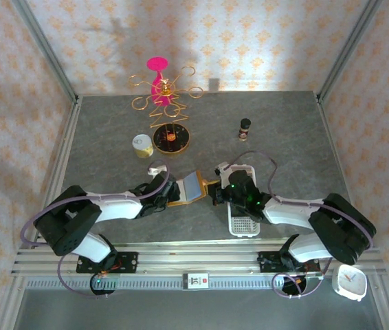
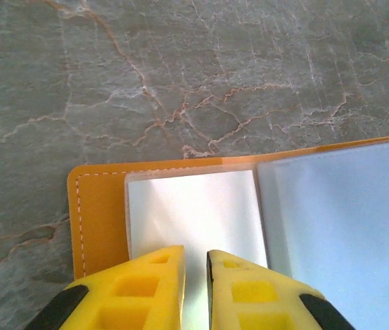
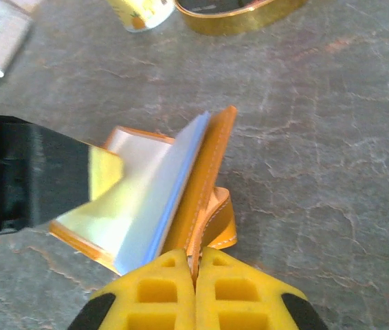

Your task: Put the credit cards into the card holder

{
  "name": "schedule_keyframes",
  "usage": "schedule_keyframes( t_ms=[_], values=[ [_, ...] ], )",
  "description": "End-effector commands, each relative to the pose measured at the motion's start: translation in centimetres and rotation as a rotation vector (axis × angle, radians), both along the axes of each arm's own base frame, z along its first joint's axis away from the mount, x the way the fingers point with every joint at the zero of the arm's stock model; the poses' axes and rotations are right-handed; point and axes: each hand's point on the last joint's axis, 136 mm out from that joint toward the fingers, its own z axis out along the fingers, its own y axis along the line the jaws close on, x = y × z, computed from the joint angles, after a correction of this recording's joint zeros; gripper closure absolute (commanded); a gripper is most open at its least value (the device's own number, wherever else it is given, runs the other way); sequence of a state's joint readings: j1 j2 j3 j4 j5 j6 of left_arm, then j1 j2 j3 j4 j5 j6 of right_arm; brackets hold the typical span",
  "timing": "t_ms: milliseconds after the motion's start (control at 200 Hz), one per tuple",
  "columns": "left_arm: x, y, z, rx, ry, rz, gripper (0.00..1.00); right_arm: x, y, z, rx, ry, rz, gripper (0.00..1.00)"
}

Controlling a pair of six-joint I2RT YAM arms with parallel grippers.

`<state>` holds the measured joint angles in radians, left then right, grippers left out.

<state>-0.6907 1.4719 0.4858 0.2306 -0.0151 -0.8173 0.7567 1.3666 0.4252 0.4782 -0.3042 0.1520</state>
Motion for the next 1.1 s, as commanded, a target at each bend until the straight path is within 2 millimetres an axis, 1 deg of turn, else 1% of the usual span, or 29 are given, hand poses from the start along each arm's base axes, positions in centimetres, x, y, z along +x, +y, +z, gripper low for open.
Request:
schedule_keyframes(
  t_ms=[0, 100, 200, 270, 330, 380, 430, 546, 626, 771, 836, 946, 1006, 1096],
  values=[
    [-0.6, 1.5, -0.8, 0.026, -0.002, 0.024, 0.82, 1.4, -0.1, 1.1, -0.010, -0.039, -0.047, 0.96],
    [-0.7, 1.4, -1.0, 0.023, -0.002, 0.006, 0.82, 1.6, 0.2, 2.4, 0.007, -0.032, -0.057, 0.85],
    [-1.0, 1.7, -1.2, 0.041, -0.005, -0.002, 0.82, 1.8, 0.1, 4.6, 0.020, -0.040, -0.088, 0.71],
    [-1.2, 2.0, -1.3, 0.052, -0.007, -0.006, 0.82, 2.3, -0.9, 5.6, 0.002, -0.034, -0.167, 0.67],
    [-1.4, 2.2, -1.3, 0.055, -0.010, -0.009, 0.82, 2.8, -2.2, 6.3, -0.015, -0.010, -0.259, 0.66],
    [-1.5, 2.3, -1.3, 0.051, -0.014, -0.010, 0.82, 2.6, -2.8, 6.5, -0.021, 0.021, -0.301, 0.66],
    [-1.6, 2.3, -1.2, 0.037, -0.021, -0.012, 0.81, 2.1, -2.7, 6.8, -0.021, 0.045, -0.322, 0.65],
    [-1.8, 1.6, -0.8, -0.011, -0.035, -0.030, 0.81, -0.2, -0.3, 7.6, -0.014, 0.075, -0.278, 0.63],
    [-1.9, 1.0, -0.7, -0.041, -0.036, -0.050, 0.81, -1.4, 1.6, 7.7, 0.036, 0.120, -0.241, 0.63],
    [-2.0, 0.2, -0.6, -0.075, -0.035, -0.078, 0.81, -2.7, 4.8, 7.7, 0.116, 0.162, -0.176, 0.62],
    [-2.0, 0.1, -0.4, -0.083, -0.040, -0.084, 0.81, -3.1, 6.4, 7.2, 0.130, 0.189, -0.130, 0.62],
    [-2.0, 0.1, -0.3, -0.081, -0.046, -0.090, 0.81, -2.9, 8.2, 6.3, 0.145, 0.218, -0.111, 0.63],
    [-2.0, 0.1, -0.2, -0.080, -0.050, -0.094, 0.81, -2.4, 8.7, 5.5, 0.134, 0.232, -0.126, 0.67],
    [-2.0, 0.2, -0.3, -0.077, -0.054, -0.094, 0.81, -1.6, 9.2, 4.0, 0.096, 0.245, -0.160, 0.68]
  ],
)
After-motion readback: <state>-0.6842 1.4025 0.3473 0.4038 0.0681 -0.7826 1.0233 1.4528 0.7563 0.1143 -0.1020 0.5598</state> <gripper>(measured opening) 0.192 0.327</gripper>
